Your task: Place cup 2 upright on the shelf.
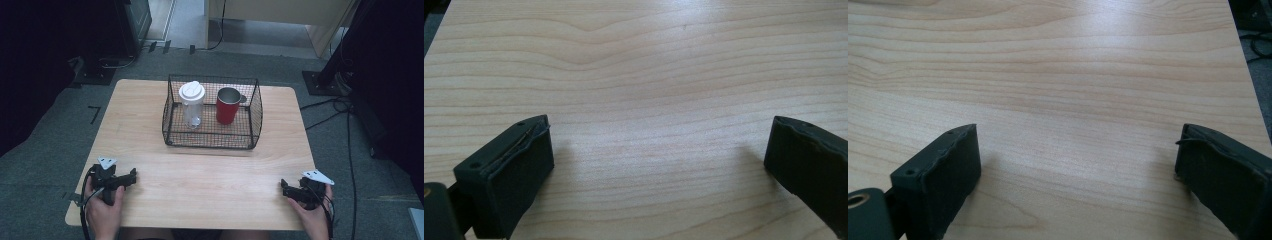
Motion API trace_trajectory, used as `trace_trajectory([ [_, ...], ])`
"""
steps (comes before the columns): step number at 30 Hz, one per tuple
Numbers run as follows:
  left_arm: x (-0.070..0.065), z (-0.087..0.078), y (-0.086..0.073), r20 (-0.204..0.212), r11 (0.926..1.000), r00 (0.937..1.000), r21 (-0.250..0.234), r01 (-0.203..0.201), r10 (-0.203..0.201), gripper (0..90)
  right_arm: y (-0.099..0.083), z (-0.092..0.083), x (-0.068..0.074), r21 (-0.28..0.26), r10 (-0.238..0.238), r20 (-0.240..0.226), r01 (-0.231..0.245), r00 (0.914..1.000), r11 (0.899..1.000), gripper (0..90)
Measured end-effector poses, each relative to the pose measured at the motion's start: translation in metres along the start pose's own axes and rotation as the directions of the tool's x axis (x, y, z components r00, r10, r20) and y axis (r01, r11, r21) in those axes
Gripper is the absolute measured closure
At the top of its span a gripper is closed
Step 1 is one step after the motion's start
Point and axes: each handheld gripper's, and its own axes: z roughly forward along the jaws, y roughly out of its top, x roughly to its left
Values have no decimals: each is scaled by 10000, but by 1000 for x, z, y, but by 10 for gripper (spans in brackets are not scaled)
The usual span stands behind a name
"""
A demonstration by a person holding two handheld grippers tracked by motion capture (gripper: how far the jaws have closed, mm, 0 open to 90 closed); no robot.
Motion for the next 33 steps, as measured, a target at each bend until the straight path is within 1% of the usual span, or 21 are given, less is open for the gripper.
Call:
trace_trajectory([
  [6, 0, 0, 0, 1, 10000, 10000, 3, -6, 6, 0, -1, 0, 1, -14, 133, 121, -133, 9998, 9999, 44],
  [12, 0, 0, 0, 3, 10000, 10000, -5, 6, -6, 0, -5, -5, 4, -29, 300, 278, -299, 9992, 9995, 44],
  [17, 0, 0, 0, 0, 10000, 10000, -6, 12, -12, 0, -6, -6, 2, 25, 140, 100, -141, 9999, 9999, 32],
  [21, 0, 0, 0, 0, 10000, 10000, -5, 12, -12, 0, -4, -4, 2, 124, 66, 50, -67, 10000, 9999, 1],
  [25, 0, 0, 0, 2, 10000, 10000, 0, 11, -11, 0, -3, -2, 1, 129, -11, -35, 12, 10000, 9999, 0],
  [29, 0, 0, 0, 3, 10000, 10000, -4, 7, -7, 0, -1, 0, 0, 157, 50, 7, -50, 10000, 9999, 0],
  [33, 0, 0, 0, 3, 10000, 10000, -2, 7, -7, 0, 1, 2, 0, 141, 10, 16, -10, 10000, 9999, 0],
])
